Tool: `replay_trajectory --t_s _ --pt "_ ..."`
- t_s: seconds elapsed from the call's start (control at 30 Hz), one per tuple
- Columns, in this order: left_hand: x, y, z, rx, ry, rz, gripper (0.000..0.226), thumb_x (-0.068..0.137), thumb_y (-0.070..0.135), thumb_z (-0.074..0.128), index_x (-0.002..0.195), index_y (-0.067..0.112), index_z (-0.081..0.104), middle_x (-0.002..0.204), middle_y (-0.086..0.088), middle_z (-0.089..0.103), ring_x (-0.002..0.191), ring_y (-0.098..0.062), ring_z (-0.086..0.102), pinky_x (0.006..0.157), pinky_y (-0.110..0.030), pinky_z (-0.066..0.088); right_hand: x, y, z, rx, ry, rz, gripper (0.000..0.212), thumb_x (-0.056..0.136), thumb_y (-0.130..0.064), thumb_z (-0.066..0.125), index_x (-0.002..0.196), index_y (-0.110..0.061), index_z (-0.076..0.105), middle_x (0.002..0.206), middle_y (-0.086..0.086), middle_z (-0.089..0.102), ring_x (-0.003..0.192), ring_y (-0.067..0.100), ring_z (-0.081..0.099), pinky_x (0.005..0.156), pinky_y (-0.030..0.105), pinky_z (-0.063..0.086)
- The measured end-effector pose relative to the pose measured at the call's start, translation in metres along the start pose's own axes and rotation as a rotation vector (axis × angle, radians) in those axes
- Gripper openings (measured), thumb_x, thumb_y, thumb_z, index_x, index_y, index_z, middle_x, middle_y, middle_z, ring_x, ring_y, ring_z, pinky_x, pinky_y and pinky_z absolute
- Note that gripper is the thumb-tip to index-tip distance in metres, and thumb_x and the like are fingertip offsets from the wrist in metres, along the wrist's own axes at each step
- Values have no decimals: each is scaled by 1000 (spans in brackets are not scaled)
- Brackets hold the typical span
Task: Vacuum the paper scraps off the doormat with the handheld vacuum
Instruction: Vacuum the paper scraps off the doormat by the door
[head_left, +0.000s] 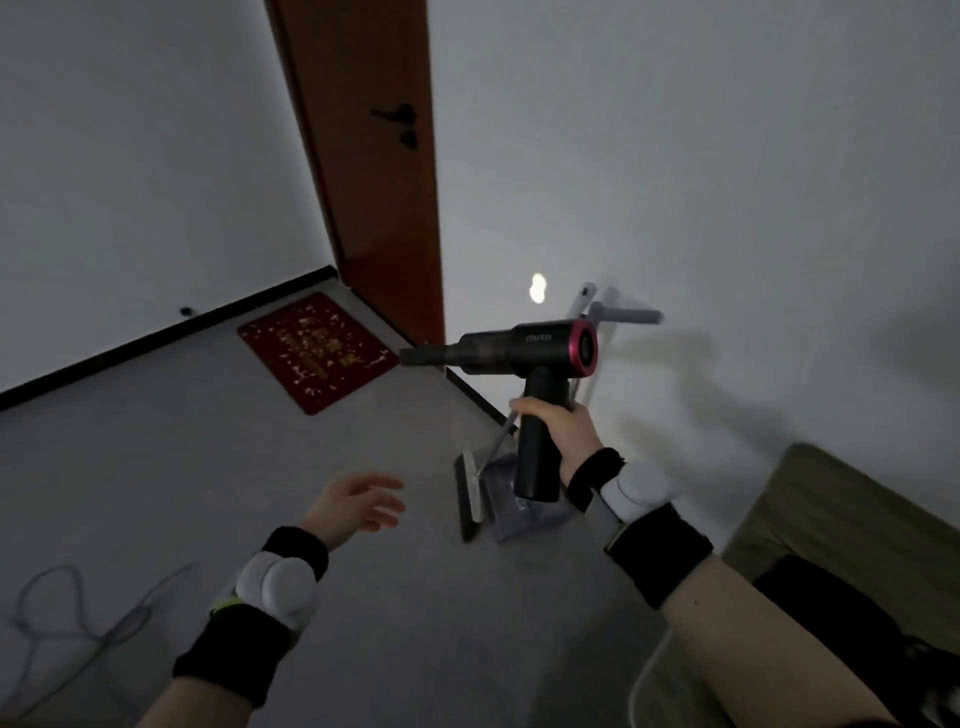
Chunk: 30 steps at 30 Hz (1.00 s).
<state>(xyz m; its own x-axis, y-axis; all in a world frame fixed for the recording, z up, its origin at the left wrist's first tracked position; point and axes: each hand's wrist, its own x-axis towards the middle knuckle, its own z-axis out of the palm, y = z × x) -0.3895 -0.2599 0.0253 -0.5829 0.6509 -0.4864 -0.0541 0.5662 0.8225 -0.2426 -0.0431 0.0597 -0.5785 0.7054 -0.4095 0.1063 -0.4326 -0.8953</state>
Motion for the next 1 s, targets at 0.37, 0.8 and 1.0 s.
replay_trajectory --t_s 0.37,0.8,1.0 --pt "105 -12 -197 -280 243 -119 26 100 9 36 105 8 61 91 -10 68 80 -24 66 71 -31 50 121 15 200 -231 -32 59 25 74 -13 76 94 -5 64 76 10 59 75 27 58 73 35 49" --pt "336 53 -427 -237 283 -172 24 99 10 39 103 9 63 93 -10 69 81 -24 67 79 -33 52 376 -30 436 -344 -97 157 18 77 -12 75 78 -13 57 80 9 57 74 24 55 76 36 45" --pt "413 76 -530 -279 326 -146 24 97 8 42 96 13 65 93 -11 70 79 -23 68 82 -35 53 465 -72 552 -382 -142 112 18 75 -12 76 84 -11 61 82 4 60 76 21 57 75 34 44"
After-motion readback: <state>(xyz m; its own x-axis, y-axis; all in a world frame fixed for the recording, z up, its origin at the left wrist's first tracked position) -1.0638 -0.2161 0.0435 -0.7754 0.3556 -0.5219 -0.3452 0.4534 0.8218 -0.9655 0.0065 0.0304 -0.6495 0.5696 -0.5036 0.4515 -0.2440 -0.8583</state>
